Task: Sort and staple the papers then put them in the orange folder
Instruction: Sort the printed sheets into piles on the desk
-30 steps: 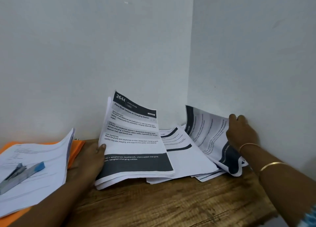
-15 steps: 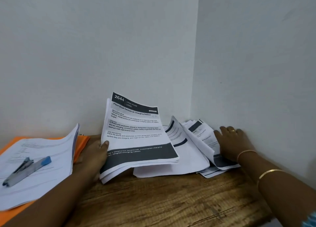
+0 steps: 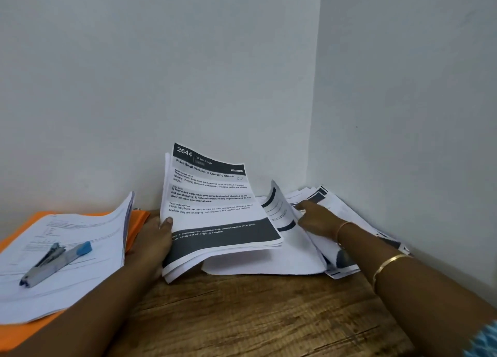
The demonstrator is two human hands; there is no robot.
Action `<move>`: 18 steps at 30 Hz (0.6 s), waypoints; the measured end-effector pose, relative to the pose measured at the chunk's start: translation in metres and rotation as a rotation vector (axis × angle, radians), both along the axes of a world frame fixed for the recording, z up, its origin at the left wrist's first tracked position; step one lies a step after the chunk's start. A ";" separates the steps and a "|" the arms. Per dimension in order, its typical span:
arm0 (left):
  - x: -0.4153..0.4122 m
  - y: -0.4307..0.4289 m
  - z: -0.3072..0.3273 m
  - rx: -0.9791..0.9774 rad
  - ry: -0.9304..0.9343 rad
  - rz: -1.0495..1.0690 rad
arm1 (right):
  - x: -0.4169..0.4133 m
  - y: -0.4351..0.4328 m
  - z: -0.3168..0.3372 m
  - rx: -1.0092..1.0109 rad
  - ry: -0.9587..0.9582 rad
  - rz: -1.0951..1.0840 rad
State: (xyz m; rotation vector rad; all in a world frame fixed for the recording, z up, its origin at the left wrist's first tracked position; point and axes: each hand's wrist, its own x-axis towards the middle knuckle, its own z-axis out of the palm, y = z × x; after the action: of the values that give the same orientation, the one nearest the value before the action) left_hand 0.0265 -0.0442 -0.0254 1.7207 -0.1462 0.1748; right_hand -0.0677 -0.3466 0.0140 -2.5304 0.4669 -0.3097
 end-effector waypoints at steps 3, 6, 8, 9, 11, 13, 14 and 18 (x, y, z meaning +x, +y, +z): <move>0.002 0.000 0.000 0.006 0.004 0.016 | 0.002 0.009 -0.001 0.305 -0.038 0.054; 0.003 0.001 -0.001 0.032 -0.002 0.028 | 0.001 0.011 -0.006 0.311 0.012 0.104; 0.003 0.002 -0.001 0.030 -0.007 0.027 | -0.001 0.007 -0.009 0.139 0.082 0.101; 0.002 0.002 -0.001 0.026 -0.007 0.029 | -0.002 0.005 -0.011 0.050 0.128 0.090; 0.002 0.001 0.000 0.020 -0.004 0.034 | -0.006 -0.001 -0.015 -0.069 0.215 0.074; 0.001 0.001 0.001 0.013 0.000 0.036 | -0.013 -0.010 -0.019 -0.141 0.279 0.073; 0.001 0.002 0.002 0.013 0.002 0.039 | -0.017 -0.013 -0.021 -0.174 0.295 0.078; 0.000 0.004 0.002 0.009 0.004 0.032 | -0.027 -0.019 -0.017 -0.130 0.293 0.149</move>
State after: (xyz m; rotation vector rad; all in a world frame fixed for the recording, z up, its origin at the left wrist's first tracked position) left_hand 0.0266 -0.0398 -0.0235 1.7325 -0.1167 0.1948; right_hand -0.0949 -0.3656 -0.0032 -2.7322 0.3739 0.0913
